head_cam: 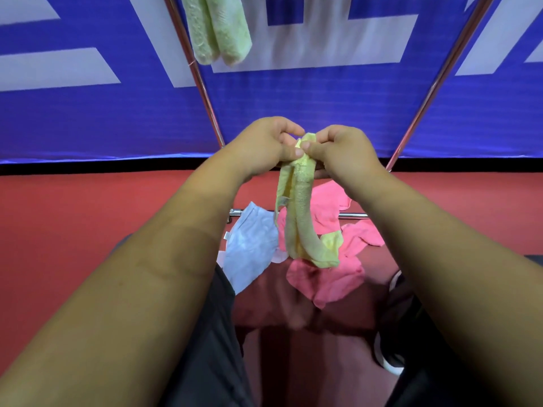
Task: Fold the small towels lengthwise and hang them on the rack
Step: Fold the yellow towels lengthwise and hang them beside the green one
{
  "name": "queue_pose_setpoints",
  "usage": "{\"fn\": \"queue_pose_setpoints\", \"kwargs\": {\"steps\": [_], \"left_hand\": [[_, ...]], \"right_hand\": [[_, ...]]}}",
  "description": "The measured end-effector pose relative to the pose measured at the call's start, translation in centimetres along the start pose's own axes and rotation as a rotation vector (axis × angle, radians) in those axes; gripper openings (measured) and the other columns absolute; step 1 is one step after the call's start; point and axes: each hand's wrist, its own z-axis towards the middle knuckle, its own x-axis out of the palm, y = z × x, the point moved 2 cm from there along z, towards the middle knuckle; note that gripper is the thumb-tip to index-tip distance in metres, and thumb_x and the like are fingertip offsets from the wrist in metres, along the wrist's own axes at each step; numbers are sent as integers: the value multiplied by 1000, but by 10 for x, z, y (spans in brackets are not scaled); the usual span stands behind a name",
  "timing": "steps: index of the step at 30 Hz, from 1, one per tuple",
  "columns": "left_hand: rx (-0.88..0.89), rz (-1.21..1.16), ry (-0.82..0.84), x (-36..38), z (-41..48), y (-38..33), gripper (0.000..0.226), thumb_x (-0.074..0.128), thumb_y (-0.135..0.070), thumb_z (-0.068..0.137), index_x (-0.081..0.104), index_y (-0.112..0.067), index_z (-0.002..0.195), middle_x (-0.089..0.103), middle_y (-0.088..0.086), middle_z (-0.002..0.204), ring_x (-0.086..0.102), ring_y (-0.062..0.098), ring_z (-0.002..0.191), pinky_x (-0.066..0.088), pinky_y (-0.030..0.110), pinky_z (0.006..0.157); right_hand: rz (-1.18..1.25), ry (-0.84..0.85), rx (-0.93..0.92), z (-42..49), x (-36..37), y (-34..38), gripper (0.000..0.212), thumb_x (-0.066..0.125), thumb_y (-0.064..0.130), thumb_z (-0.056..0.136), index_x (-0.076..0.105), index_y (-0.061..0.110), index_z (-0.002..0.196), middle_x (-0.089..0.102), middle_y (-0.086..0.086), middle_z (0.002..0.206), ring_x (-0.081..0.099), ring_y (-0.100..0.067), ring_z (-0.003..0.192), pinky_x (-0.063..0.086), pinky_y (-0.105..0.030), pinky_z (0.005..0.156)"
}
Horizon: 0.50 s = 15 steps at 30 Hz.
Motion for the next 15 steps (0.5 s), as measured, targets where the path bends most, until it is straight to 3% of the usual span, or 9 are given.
{"fn": "queue_pose_setpoints", "kwargs": {"steps": [2, 5, 8, 12, 15], "left_hand": [[-35, 26, -14, 0, 0, -2, 57, 89, -11, 82, 64, -16, 133, 76, -2, 93, 74, 18, 89, 58, 45, 97], [-64, 56, -28, 1, -3, -6, 62, 94, -12, 78, 62, -16, 132, 79, -3, 95, 76, 15, 87, 60, 40, 90], [-75, 103, -25, 3, -6, -8, 50, 94, -14, 79, 67, -16, 122, 80, -5, 89, 74, 7, 76, 57, 30, 74], [-109, 224, 22, 6, -5, 3, 29, 89, -13, 82, 71, -13, 104, 80, 2, 86, 72, 15, 75, 63, 42, 81], [-158, 377, 137, 7, -6, 15, 15, 85, -16, 86, 72, -12, 93, 72, 1, 77, 63, 18, 70, 58, 40, 77]], "right_hand": [[-83, -36, -32, 2, -1, 0, 17, 81, 17, 94, 68, 5, 92, 80, -18, 88, 81, -34, 79, 69, -51, 75], [-234, -105, -99, 4, -4, 0, 14, 78, 23, 90, 71, 11, 88, 77, -5, 85, 73, -23, 79, 63, -45, 79], [-310, -175, -136, 4, -4, 0, 15, 72, 24, 93, 70, 10, 89, 69, 4, 80, 68, -21, 82, 55, -37, 74], [-270, -296, -118, 9, -10, 4, 18, 69, 30, 96, 66, 15, 87, 67, 4, 80, 67, -20, 82, 53, -33, 73], [-133, -358, -64, 13, -20, 10, 12, 69, 26, 91, 67, 14, 90, 72, -1, 87, 68, -21, 83, 57, -38, 79]]}}
